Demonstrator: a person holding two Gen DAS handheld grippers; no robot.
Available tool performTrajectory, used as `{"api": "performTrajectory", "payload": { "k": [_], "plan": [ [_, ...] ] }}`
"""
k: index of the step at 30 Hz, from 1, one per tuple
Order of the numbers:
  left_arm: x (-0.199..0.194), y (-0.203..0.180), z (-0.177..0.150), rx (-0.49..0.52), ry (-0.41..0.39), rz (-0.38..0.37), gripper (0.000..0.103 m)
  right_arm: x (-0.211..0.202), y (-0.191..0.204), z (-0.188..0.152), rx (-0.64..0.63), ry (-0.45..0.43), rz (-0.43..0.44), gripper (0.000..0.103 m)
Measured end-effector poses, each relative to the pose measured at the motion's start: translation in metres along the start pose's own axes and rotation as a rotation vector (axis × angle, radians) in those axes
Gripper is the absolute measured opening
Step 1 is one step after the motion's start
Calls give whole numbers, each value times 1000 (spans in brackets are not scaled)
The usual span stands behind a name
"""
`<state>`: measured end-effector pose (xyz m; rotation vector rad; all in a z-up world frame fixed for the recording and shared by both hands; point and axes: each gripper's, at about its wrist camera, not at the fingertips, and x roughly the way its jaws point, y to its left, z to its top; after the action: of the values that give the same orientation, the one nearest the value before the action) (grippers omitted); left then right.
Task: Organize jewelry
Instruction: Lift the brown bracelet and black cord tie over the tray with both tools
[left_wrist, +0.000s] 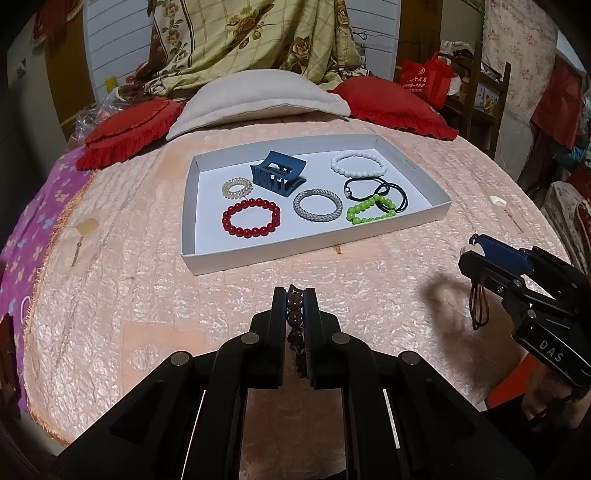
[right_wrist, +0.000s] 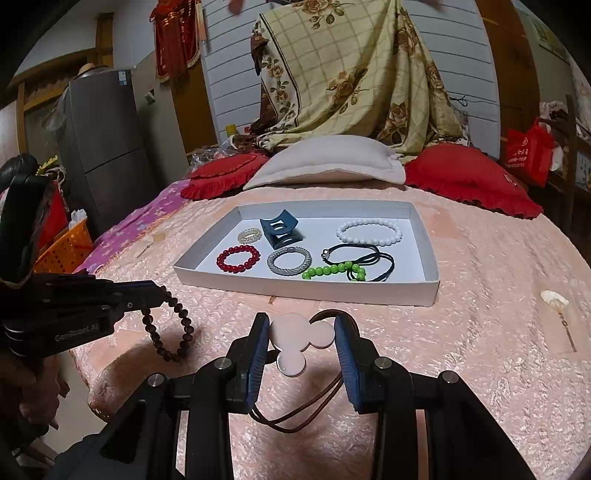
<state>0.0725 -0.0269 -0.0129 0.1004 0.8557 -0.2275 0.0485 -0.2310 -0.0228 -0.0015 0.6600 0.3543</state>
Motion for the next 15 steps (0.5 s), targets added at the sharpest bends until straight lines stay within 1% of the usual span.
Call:
{"api": "performTrajectory", "payload": {
  "k": [15],
  "plan": [
    [6,1,2,-2,0,-2,7,-2,-2,6,12,-17,4,35]
  ]
}}
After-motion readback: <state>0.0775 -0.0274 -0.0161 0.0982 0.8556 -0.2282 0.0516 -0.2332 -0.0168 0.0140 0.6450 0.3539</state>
